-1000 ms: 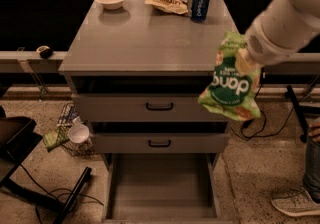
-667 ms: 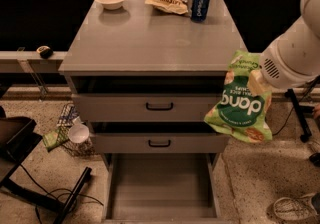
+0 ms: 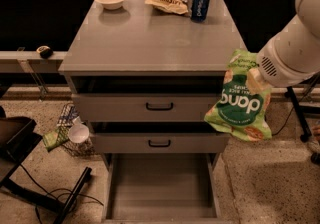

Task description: Place green rice chip bag into bottom drawer

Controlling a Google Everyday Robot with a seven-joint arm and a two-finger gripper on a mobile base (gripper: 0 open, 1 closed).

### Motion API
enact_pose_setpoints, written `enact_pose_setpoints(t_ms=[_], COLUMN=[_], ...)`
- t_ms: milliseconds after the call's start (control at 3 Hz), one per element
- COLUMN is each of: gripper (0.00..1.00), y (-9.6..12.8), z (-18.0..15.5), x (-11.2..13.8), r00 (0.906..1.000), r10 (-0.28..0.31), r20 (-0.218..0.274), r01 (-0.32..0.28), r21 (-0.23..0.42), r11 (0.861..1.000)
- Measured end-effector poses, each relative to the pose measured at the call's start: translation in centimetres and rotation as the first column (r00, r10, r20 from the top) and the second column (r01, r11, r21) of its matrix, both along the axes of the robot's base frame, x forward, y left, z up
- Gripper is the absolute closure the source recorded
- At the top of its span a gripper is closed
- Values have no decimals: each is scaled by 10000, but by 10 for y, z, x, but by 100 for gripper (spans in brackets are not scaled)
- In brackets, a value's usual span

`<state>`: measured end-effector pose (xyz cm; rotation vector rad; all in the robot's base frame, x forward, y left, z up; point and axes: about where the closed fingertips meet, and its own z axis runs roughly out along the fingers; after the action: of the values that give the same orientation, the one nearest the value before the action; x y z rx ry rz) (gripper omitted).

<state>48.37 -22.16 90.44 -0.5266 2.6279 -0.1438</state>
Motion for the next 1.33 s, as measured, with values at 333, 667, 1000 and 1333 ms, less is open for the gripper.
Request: enact_pose_setpoints(t_ms=[333, 667, 1000, 1333], gripper=[100, 100, 100, 100], y=[15, 72, 112, 148], z=[-26, -101, -191, -278], x=[-13, -43, -73, -87], r00=[9992, 9909, 9677, 9376], r10=[101, 350, 533, 703], r20=[-377, -1297, -2462, -3404], r01=[-90, -155, 77, 501], r21=[293, 1483, 2403, 3324], r11=[9995, 9888, 9707, 9418])
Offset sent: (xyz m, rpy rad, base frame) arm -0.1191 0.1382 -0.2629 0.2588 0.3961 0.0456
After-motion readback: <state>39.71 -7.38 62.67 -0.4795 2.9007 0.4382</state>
